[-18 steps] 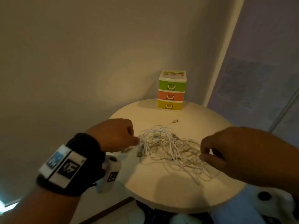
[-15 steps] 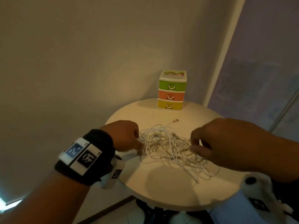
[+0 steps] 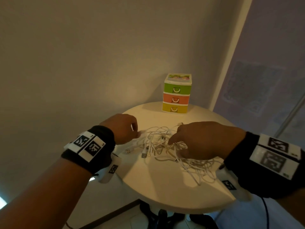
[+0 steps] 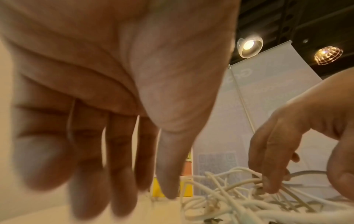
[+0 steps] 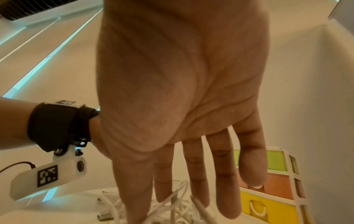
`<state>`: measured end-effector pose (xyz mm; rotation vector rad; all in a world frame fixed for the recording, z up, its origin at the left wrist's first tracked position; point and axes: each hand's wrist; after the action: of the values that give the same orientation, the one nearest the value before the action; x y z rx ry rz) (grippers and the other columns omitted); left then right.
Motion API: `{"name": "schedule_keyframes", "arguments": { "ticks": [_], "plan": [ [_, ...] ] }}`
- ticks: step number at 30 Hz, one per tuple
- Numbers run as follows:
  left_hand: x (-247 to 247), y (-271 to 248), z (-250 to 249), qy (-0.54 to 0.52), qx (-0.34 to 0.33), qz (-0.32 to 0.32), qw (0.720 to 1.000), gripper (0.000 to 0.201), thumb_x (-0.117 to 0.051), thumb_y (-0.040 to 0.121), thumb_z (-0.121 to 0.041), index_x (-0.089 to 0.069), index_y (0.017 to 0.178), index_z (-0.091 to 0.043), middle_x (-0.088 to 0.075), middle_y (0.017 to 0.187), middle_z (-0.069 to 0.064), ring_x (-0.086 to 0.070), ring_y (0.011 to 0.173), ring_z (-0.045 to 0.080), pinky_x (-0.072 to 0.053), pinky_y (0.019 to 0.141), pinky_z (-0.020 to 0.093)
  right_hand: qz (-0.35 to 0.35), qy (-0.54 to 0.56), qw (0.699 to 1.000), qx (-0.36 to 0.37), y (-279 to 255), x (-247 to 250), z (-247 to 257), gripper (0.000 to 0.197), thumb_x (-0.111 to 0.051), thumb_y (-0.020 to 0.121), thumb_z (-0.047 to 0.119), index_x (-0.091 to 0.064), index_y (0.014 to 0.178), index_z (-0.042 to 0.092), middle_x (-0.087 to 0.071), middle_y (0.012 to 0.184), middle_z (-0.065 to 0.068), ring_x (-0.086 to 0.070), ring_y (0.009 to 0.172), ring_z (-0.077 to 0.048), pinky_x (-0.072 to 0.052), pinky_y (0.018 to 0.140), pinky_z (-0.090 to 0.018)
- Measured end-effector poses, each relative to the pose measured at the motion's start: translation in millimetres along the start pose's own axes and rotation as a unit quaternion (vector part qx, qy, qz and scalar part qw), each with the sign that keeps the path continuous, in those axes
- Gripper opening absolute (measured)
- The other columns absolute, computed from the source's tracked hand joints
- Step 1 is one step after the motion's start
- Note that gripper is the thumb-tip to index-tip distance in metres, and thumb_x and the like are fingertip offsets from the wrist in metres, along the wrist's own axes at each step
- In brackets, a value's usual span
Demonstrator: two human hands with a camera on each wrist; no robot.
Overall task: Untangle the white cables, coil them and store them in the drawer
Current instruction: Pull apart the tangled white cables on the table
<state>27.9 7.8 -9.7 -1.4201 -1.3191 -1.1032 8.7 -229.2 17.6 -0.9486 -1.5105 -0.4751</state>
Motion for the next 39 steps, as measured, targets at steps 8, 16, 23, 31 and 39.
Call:
{"name": "schedule_keyframes", "arguments": {
  "ticks": [8, 16, 23, 31, 39],
  "plan": [
    [-6.0, -8.6, 0.6, 0.063, -0.015, 0.118, 0.991, 0.022, -0.067, 0.084, -0.035, -0.065, 0.103, -0.025, -0.062, 0.098, -0.007, -0.053, 0.079, 0.010, -0.041, 0.069, 0.022, 0.014, 0.025, 1.000, -0.013, 6.0, -6.0, -7.7, 0.047, -0.050, 0.090, 0.049, -0.044, 0.136, 0.039, -0.045, 0.142, 0.009, -0.044, 0.129, -0.019, -0.041, 0.102, -0.038],
    [26.3, -24.0, -25.1, -0.081, -0.178, -0.065, 0.979, 0.007, -0.058, 0.091, -0.035, -0.060, 0.094, -0.029, -0.063, 0.089, -0.015, -0.062, 0.078, 0.003, -0.047, 0.070, 0.019, -0.155, 0.114, 0.981, 0.009, 13.7, 17.5, 1.0, 0.045, -0.051, 0.087, 0.059, -0.048, 0.124, 0.034, -0.052, 0.101, 0.012, -0.049, 0.089, -0.011, -0.048, 0.080, -0.033],
    [15.5, -21.2, -47.7, -0.230, -0.207, -0.137, 0.941, 0.004, -0.062, 0.091, -0.029, -0.065, 0.089, -0.029, -0.070, 0.083, -0.010, -0.065, 0.077, 0.005, -0.053, 0.071, 0.021, -0.233, 0.269, 0.934, 0.013, 24.2, 17.0, 2.3, 0.012, -0.060, 0.087, 0.027, -0.066, 0.083, 0.018, -0.068, 0.076, 0.002, -0.062, 0.069, -0.015, -0.053, 0.067, -0.038],
    [-5.7, -8.3, -59.0, -0.447, -0.161, -0.052, 0.878, 0.013, -0.062, 0.091, -0.014, -0.053, 0.100, -0.015, -0.072, 0.091, 0.000, -0.069, 0.084, 0.020, -0.054, 0.073, 0.033, -0.335, 0.362, 0.869, -0.023, 23.1, 13.9, -4.9, 0.020, -0.053, 0.094, 0.027, -0.066, 0.082, 0.018, -0.066, 0.072, 0.003, -0.059, 0.064, -0.008, -0.048, 0.060, -0.027],
    [-8.3, 3.2, -62.0, -0.286, -0.225, -0.004, 0.931, 0.025, -0.043, 0.101, -0.022, -0.066, 0.091, -0.022, -0.069, 0.076, -0.008, -0.062, 0.076, 0.009, -0.048, 0.076, 0.024, -0.409, 0.638, 0.653, -0.021, 13.9, 37.2, 0.7, 0.021, -0.038, 0.101, 0.024, -0.050, 0.085, 0.021, -0.054, 0.069, -0.002, -0.059, 0.063, -0.015, -0.056, 0.069, -0.039]
  ]
}}
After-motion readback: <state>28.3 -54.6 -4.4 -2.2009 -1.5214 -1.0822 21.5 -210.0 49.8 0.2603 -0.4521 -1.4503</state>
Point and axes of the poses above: each hand's wrist, its own y-axis towards the middle knuckle, its own x-axis out of the back of the hand, z = x × y
